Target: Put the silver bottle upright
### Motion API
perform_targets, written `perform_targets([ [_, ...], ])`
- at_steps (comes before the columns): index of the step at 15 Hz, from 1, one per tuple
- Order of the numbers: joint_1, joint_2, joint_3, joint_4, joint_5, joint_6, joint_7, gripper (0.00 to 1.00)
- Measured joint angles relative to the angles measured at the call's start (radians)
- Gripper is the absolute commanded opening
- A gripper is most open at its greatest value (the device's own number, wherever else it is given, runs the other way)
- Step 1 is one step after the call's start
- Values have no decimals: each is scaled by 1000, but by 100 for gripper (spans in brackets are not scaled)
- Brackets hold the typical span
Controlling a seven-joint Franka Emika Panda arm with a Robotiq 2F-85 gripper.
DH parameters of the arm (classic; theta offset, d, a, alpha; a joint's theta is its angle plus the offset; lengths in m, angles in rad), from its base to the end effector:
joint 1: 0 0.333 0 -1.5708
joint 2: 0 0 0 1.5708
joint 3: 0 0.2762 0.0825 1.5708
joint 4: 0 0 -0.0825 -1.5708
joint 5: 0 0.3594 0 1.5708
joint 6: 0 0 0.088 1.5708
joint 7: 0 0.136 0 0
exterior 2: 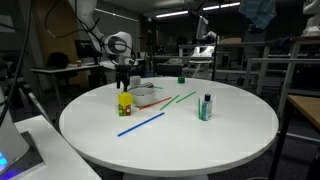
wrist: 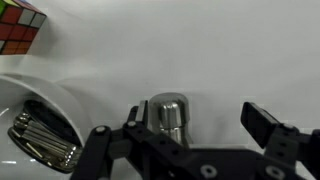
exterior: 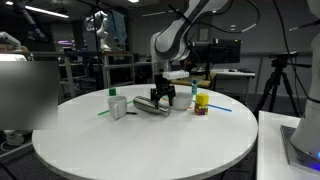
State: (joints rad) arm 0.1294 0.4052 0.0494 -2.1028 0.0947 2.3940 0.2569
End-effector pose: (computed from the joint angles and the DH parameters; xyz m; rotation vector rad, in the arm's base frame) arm 0.5269 0.0990 0.1688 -3.0726 0.2373 0.1985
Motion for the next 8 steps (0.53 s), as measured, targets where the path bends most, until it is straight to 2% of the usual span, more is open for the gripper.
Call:
perform_targets([
  [8, 0, 4, -5, -23, -3, 75, 0, 100],
])
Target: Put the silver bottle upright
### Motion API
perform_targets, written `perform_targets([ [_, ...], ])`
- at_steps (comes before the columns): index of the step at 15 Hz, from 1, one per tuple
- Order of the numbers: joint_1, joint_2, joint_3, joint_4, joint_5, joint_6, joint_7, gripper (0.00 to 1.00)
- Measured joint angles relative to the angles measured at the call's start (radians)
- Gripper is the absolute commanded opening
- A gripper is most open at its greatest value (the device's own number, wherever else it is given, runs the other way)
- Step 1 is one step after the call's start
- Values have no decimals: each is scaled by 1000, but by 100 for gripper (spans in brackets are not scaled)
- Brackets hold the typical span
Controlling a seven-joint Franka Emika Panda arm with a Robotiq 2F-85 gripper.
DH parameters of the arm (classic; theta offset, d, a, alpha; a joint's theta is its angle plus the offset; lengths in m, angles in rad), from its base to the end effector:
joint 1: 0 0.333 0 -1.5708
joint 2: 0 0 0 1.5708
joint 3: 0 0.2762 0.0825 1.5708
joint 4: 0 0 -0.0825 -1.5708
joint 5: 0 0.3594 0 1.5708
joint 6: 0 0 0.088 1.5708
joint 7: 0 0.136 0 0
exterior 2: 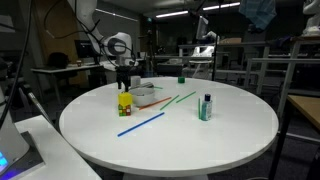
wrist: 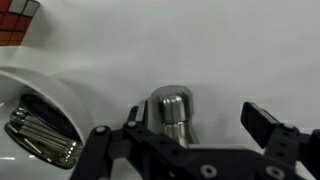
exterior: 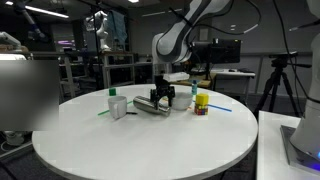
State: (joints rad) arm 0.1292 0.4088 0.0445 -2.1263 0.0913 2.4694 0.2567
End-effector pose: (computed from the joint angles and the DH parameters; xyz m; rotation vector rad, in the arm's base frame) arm 0.5286 0.0953 0.1642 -3.0728 0.2455 0.1230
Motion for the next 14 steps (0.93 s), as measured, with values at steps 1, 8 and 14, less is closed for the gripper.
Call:
perform_targets([
  [1, 0, 0, -1, -4, 0, 7, 0, 100],
  [8, 0, 6, -20, -23, -8, 16, -4, 100],
  [14, 2, 20, -20, -22, -10, 50, -5, 100],
])
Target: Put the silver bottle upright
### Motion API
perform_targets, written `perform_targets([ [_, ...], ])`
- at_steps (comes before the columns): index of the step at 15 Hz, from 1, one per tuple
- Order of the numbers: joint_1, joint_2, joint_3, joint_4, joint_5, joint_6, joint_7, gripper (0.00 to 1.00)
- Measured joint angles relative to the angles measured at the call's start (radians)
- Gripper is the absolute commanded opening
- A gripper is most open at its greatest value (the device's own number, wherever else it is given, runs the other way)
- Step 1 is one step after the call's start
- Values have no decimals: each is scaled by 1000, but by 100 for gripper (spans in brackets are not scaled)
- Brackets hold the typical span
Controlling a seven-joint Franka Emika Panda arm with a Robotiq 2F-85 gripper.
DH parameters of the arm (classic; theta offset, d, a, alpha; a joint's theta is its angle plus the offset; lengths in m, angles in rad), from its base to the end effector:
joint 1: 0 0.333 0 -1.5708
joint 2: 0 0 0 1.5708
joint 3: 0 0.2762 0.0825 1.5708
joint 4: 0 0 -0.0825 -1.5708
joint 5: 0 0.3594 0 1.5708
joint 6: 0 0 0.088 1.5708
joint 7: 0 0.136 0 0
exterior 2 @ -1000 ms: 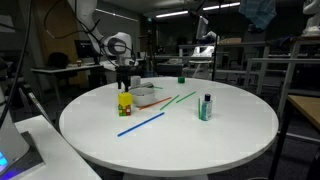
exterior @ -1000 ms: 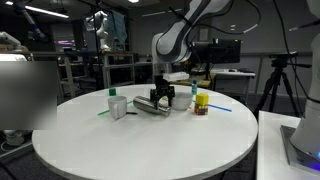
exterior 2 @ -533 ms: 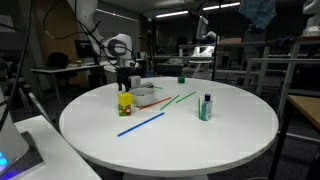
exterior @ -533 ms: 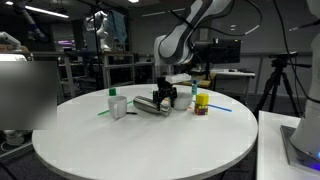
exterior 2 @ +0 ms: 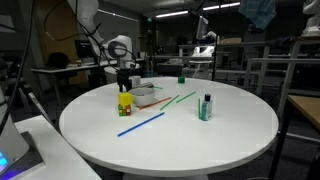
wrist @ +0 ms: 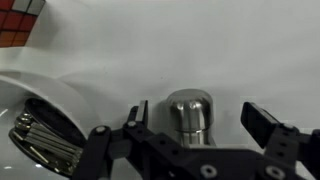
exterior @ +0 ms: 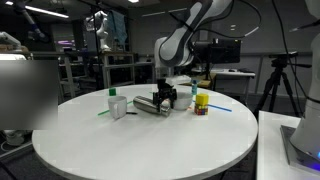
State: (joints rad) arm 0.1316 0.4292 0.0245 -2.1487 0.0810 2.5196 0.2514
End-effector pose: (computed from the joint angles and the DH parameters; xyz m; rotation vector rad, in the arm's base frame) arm 0.5250 0.0840 0.1493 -3.0868 0.2544 0.1061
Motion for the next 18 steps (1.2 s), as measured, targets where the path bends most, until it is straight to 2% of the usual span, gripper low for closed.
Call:
perform_targets([
  [4, 4, 6, 0, 2, -16, 19, 0, 100],
  [5, 4, 6, 0, 3, -21, 19, 0, 97],
  [6, 5, 6, 0, 4, -25, 19, 0, 74],
  [8, 6, 6, 0, 5, -30, 19, 0, 69],
  [9, 6, 6, 0, 5, -31, 19, 0, 64],
  [14, 7, 7, 0, 5, -32, 19, 0, 24],
  [18, 7, 7, 0, 5, -33, 19, 0, 23],
])
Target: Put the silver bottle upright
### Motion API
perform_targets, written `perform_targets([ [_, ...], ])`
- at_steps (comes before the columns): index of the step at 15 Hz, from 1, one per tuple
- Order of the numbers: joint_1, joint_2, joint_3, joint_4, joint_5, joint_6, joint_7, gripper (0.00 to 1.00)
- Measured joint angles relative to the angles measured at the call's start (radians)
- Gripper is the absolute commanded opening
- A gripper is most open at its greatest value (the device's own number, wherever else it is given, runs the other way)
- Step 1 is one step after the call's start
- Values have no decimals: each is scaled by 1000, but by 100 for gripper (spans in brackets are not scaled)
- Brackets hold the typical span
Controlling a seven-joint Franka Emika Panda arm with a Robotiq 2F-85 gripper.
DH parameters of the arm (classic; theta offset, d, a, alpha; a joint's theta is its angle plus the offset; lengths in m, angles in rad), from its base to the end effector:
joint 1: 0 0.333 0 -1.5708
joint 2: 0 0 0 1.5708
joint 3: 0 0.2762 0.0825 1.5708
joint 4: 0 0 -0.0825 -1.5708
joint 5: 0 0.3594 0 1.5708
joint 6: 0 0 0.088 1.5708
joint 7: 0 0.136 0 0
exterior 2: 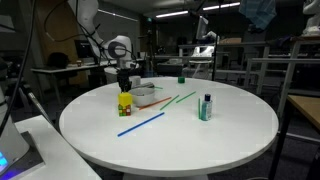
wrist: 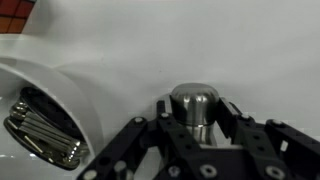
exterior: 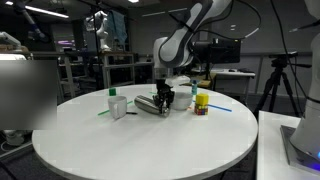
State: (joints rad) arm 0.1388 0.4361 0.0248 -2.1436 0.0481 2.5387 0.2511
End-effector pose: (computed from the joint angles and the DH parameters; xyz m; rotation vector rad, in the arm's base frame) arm 0.5278 0.0881 0.1489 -3.1064 0.2019 0.0744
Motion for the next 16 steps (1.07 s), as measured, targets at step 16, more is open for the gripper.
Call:
perform_targets([
  [16, 21, -32, 18, 9, -1, 0, 1, 23],
])
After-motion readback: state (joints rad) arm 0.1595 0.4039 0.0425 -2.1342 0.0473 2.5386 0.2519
